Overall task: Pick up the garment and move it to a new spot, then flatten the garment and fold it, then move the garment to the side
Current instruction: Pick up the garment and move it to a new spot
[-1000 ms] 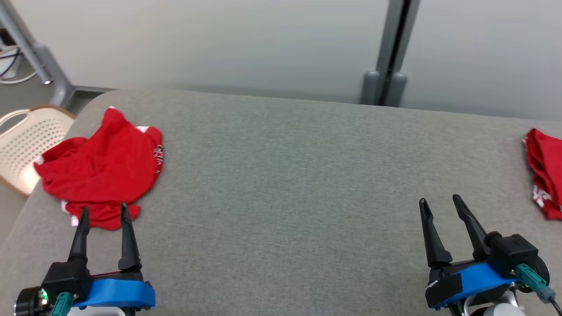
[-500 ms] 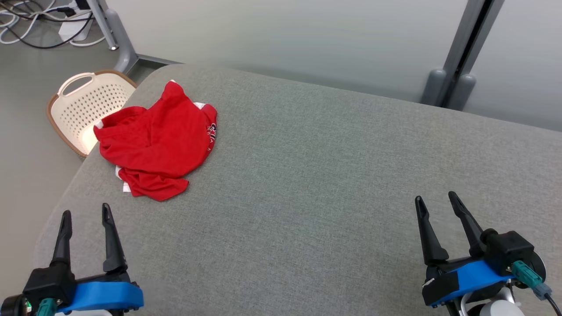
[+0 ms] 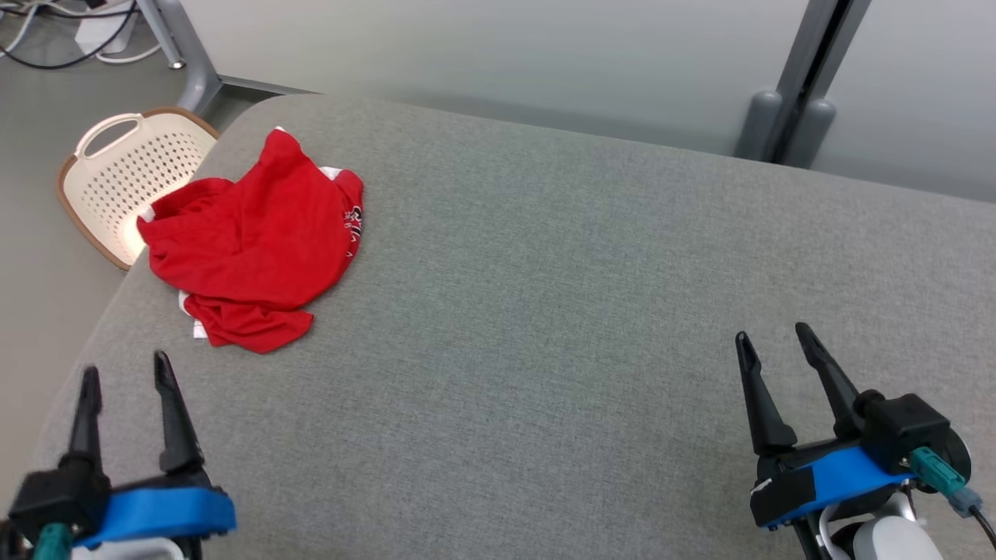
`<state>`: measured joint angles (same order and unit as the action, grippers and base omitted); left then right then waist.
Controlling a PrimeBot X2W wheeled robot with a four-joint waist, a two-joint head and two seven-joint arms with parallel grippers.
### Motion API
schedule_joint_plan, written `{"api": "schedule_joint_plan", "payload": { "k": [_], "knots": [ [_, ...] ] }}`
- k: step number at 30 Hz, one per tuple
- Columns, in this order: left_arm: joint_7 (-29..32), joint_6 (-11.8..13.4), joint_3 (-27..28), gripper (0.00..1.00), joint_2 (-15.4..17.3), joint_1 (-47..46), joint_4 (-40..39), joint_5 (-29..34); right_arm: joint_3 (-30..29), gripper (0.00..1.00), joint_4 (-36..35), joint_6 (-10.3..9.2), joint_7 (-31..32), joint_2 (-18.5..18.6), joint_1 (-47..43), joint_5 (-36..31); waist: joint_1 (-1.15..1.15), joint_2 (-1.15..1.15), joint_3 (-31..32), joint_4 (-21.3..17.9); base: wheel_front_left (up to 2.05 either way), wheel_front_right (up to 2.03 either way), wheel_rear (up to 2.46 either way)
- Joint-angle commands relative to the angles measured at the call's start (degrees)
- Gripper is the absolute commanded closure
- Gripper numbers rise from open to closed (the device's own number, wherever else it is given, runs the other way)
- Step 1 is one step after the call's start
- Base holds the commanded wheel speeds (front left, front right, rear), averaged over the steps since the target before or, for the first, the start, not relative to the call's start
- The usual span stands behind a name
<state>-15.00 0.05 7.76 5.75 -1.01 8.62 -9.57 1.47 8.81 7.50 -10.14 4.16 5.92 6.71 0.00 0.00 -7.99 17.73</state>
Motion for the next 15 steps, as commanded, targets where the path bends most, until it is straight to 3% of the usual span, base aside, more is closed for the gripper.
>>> {"api": "schedule_joint_plan", "payload": {
  "k": [1, 9, 15],
  "knots": [
    [-0.25, -0.31, 0.38, 0.00, 0.90, -2.20, -0.26, -0.07, -0.12, 0.00, -0.38, -0.01, 0.19, 0.61, 1.09, 0.24, 0.00, 0.00, -0.41, -0.37, 0.00, 0.00, 0.00],
    [-0.25, -0.96, 3.75, 0.00, 4.97, -13.69, 2.08, -1.65, -0.62, 0.00, -3.90, -0.01, 1.49, 2.20, 3.99, -1.22, 0.00, 0.00, -5.83, -4.50, 0.00, 0.00, 0.00],
    [-0.19, -2.05, 6.99, 0.00, 10.02, -24.09, 8.46, -3.80, -2.81, 0.00, -8.23, -0.01, 2.90, 3.98, 6.10, -2.48, 0.00, 0.00, -11.88, -8.42, 0.00, 0.00, 0.00]
  ]
}}
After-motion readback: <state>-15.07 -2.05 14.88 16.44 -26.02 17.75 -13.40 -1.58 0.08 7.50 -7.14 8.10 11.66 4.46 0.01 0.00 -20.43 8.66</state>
